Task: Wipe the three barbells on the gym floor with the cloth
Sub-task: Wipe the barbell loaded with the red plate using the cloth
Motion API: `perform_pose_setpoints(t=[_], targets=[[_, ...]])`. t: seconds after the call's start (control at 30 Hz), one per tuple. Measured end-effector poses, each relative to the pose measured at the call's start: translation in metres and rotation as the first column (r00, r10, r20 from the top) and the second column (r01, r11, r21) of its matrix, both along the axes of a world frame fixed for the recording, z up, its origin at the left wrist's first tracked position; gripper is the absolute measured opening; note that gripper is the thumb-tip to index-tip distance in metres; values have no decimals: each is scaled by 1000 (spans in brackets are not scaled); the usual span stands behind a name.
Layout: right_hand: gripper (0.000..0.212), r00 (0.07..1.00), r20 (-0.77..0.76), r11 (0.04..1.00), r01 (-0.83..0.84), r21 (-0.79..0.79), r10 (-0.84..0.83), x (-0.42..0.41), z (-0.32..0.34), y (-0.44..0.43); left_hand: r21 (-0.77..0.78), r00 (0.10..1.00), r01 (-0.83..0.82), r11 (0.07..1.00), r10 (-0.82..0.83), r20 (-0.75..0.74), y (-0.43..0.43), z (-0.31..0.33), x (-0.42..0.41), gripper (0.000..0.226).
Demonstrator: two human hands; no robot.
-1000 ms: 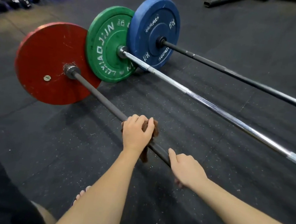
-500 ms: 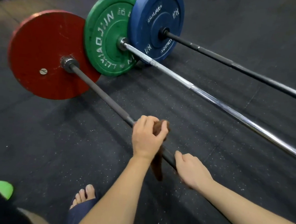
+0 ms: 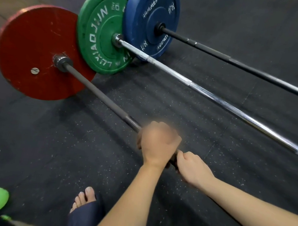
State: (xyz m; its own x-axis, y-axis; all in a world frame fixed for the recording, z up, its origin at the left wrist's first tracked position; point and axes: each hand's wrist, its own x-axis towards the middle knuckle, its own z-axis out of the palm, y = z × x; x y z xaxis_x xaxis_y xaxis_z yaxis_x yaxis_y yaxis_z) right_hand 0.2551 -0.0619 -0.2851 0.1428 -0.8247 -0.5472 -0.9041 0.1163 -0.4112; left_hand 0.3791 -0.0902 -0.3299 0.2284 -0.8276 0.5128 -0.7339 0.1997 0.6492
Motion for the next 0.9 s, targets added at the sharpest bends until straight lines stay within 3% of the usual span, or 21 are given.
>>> perform_pose_setpoints(t=[0.1,0.23,0.3,0.5,0.6,0.67,0.77,0.9], targets=[[6,997,-48,994,-57,-91,53,0,-2,3,-10,998,22,1000,-21,63,-8,-2,16,20],[14,974,-140,975,-196,-105,181,-1,-5,3,119,994,-106,987,110,-24,-44,2,66,18],[10,981,-117,981,-167,-95,155,-1,-6,2,187,990,-132,973,139,-27,-60,7,83,19],[24,999,-37,1000,-24,-2,23,10,7,-4,248,997,-82,965,76,35,-59,18,84,21],[15,1000,-11,998,18,-53,-19,27,8,-17,261,998,-47,964,58,-37,-45,17,73,20],[21,1000,-13,997,-28,-69,27,41,7,-28,206,998,-13,978,25,-59,-30,15,55,16],[23,996,-42,996,-77,-38,75,54,6,-41,175,1000,17,984,-17,-2,-30,7,51,15],[21,987,-57,987,-153,-57,150,50,6,-41,298,974,85,951,-142,175,-49,18,75,19]])
